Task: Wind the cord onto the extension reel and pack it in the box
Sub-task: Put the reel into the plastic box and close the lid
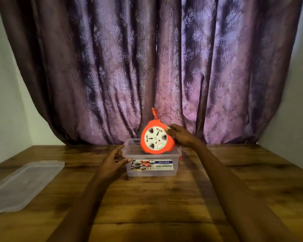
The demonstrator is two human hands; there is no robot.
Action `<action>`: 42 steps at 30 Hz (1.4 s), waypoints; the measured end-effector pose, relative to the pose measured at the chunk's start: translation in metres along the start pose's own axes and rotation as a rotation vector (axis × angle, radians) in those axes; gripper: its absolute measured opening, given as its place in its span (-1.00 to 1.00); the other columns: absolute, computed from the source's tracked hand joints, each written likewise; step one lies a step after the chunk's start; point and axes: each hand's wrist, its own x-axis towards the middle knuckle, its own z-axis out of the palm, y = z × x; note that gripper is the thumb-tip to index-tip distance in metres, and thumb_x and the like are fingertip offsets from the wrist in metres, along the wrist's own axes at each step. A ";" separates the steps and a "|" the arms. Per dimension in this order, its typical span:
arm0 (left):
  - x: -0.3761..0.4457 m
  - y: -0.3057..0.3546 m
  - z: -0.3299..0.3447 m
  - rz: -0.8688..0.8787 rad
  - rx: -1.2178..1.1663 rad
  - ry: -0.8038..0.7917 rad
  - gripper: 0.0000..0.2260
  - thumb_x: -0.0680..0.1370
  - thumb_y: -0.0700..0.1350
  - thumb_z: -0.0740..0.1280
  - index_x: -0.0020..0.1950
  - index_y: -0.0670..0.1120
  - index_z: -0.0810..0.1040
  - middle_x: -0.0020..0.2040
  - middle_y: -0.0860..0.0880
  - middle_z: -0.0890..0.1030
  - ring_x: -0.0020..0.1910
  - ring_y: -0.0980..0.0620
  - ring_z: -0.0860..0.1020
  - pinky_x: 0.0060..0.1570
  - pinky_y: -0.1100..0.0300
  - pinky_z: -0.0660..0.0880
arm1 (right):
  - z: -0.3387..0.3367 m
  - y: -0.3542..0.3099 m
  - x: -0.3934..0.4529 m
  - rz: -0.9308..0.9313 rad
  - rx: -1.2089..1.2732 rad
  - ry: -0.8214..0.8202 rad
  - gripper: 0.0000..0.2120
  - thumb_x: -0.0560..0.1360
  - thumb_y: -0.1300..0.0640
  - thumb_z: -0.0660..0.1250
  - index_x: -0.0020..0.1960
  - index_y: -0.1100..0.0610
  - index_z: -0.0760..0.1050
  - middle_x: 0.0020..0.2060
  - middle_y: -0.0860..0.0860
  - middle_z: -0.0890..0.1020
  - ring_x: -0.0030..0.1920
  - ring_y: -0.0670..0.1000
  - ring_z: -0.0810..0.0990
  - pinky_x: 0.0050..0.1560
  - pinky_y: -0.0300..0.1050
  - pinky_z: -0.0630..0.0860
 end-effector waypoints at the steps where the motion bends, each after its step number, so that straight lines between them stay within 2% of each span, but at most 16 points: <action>1: 0.001 0.000 0.001 0.008 0.010 0.003 -0.44 0.44 -0.23 0.52 0.39 0.05 0.46 0.06 0.00 0.63 -0.03 0.06 0.63 -0.20 0.22 0.61 | 0.004 -0.003 0.004 -0.001 -0.042 -0.051 -0.80 0.64 -0.01 0.25 0.14 0.11 0.43 -0.38 0.00 0.49 -0.53 -0.11 0.43 -0.56 -0.27 0.34; 3: 0.001 -0.001 0.001 0.017 0.027 -0.006 -0.44 0.45 -0.21 0.52 0.40 0.05 0.47 0.02 0.05 0.67 -0.08 0.17 0.65 -0.20 0.23 0.60 | 0.011 -0.008 0.012 -0.007 -0.111 -0.144 -0.74 0.63 -0.03 0.27 0.21 0.11 0.38 -0.25 0.02 0.57 -0.42 -0.11 0.52 -0.50 -0.25 0.40; 5: 0.000 -0.001 0.001 0.023 0.049 -0.012 -0.47 0.45 -0.20 0.51 0.38 0.07 0.48 0.00 0.07 0.69 -0.10 0.20 0.65 -0.21 0.25 0.58 | 0.016 -0.013 0.018 -0.016 -0.183 -0.229 -0.69 0.61 -0.03 0.30 0.25 0.10 0.37 -0.05 0.08 0.61 -0.20 -0.04 0.59 -0.37 -0.19 0.49; 10: 0.003 -0.008 -0.005 0.012 0.101 -0.011 -0.41 0.43 -0.08 0.55 0.44 0.00 0.48 0.06 -0.05 0.70 0.02 -0.05 0.67 -0.10 0.09 0.65 | 0.012 -0.018 0.029 -0.028 -0.333 -0.396 -0.66 0.60 -0.03 0.31 0.32 0.08 0.45 0.21 0.08 0.60 0.09 0.04 0.63 -0.05 -0.18 0.59; 12: 0.005 -0.011 -0.008 0.003 0.119 -0.019 -0.37 0.41 -0.01 0.56 0.45 0.02 0.46 0.08 -0.03 0.70 0.04 -0.05 0.68 -0.04 -0.02 0.66 | 0.007 -0.018 0.032 -0.009 -0.351 -0.410 -0.64 0.60 -0.02 0.32 0.34 0.09 0.47 0.20 0.06 0.61 0.07 0.01 0.64 0.01 -0.19 0.59; 15: 0.006 -0.011 -0.006 0.015 0.138 -0.014 -0.37 0.41 0.00 0.56 0.46 0.01 0.46 0.07 -0.01 0.70 0.00 0.00 0.68 -0.03 -0.03 0.66 | 0.004 -0.016 0.034 0.052 -0.351 -0.421 -0.63 0.58 -0.03 0.34 0.34 0.07 0.49 0.17 0.04 0.64 -0.01 -0.06 0.66 -0.09 -0.28 0.58; 21: 0.002 -0.011 -0.005 0.043 0.191 0.008 -0.44 0.44 -0.01 0.53 0.42 0.03 0.49 0.05 0.05 0.69 -0.03 0.06 0.67 -0.06 0.01 0.66 | 0.009 -0.009 0.039 0.038 -0.494 -0.401 -0.60 0.63 -0.01 0.25 0.42 0.10 0.45 0.28 0.08 0.58 0.09 0.00 0.58 0.11 -0.16 0.53; 26: 0.001 -0.014 -0.005 0.016 0.200 0.010 -0.46 0.45 0.04 0.52 0.41 0.06 0.49 0.06 0.05 0.68 0.00 0.06 0.67 -0.08 -0.04 0.67 | 0.016 -0.004 0.041 -0.027 -0.500 -0.331 -0.67 0.63 0.15 0.27 0.39 0.15 0.49 0.19 0.07 0.59 0.10 0.02 0.56 0.16 -0.11 0.52; 28: 0.000 -0.013 -0.004 0.004 0.195 0.013 -0.47 0.46 0.05 0.51 0.41 0.08 0.49 0.05 0.04 0.68 0.00 0.02 0.66 -0.11 -0.07 0.67 | 0.023 0.000 0.045 -0.044 -0.500 -0.273 -0.69 0.61 0.23 0.28 0.34 0.16 0.51 0.08 0.07 0.59 0.05 0.05 0.57 0.01 -0.15 0.53; 30: 0.001 -0.014 -0.004 -0.005 0.195 0.020 -0.44 0.45 0.07 0.51 0.43 0.09 0.47 0.06 0.02 0.67 0.00 -0.02 0.66 -0.13 -0.10 0.67 | 0.028 0.004 0.046 -0.041 -0.550 -0.213 -0.72 0.59 0.23 0.28 0.30 0.13 0.50 0.06 0.06 0.57 0.01 0.05 0.53 -0.14 -0.19 0.43; 32: 0.001 -0.014 -0.003 0.001 0.210 0.025 -0.43 0.45 0.05 0.51 0.44 0.08 0.46 0.06 0.01 0.67 -0.01 -0.03 0.66 -0.14 -0.05 0.67 | 0.032 0.011 0.046 -0.018 -0.640 -0.177 -0.71 0.58 0.22 0.28 0.29 0.08 0.52 0.18 0.06 0.59 0.08 0.05 0.55 -0.05 -0.17 0.40; 34: 0.000 -0.011 -0.001 0.009 0.226 0.038 -0.43 0.48 0.00 0.50 0.47 0.04 0.44 0.07 0.01 0.66 -0.02 0.02 0.65 -0.16 0.09 0.65 | 0.035 0.017 0.044 -0.012 -0.666 -0.150 -0.69 0.57 0.20 0.29 0.30 0.06 0.55 0.29 0.06 0.58 0.20 0.09 0.56 0.08 -0.11 0.45; 36: -0.001 -0.009 0.000 0.030 0.270 0.049 -0.44 0.50 -0.01 0.48 0.48 0.02 0.43 0.08 0.02 0.66 -0.03 0.08 0.63 -0.18 0.25 0.60 | 0.038 0.021 0.042 -0.009 -0.677 -0.118 -0.68 0.57 0.15 0.32 0.31 0.03 0.56 0.32 0.10 0.55 0.21 0.14 0.58 0.17 -0.03 0.51; 38: -0.003 -0.009 -0.001 0.056 0.323 0.044 -0.45 0.51 0.07 0.45 0.48 0.06 0.41 0.11 0.04 0.65 -0.01 0.11 0.63 -0.15 0.25 0.59 | 0.040 0.022 0.039 -0.018 -0.701 -0.088 -0.68 0.57 0.12 0.33 0.31 0.02 0.57 0.30 0.16 0.55 0.16 0.19 0.60 0.16 0.02 0.54; 40: -0.005 -0.010 -0.006 0.099 0.422 0.031 -0.42 0.50 0.22 0.40 0.49 0.13 0.37 0.18 0.07 0.64 0.02 0.13 0.63 -0.04 0.09 0.62 | 0.042 0.019 0.036 -0.025 -0.710 -0.088 -0.65 0.57 0.15 0.31 0.34 0.04 0.55 0.29 0.16 0.57 0.15 0.18 0.61 0.12 0.00 0.54; 42: -0.008 -0.013 -0.015 0.143 0.534 0.015 -0.40 0.51 0.30 0.33 0.51 0.17 0.30 0.27 0.10 0.59 0.07 0.14 0.62 0.05 0.04 0.60 | 0.044 0.017 0.032 -0.021 -0.696 -0.061 -0.59 0.55 0.20 0.31 0.39 0.06 0.51 0.31 0.14 0.58 0.17 0.17 0.60 0.13 0.01 0.55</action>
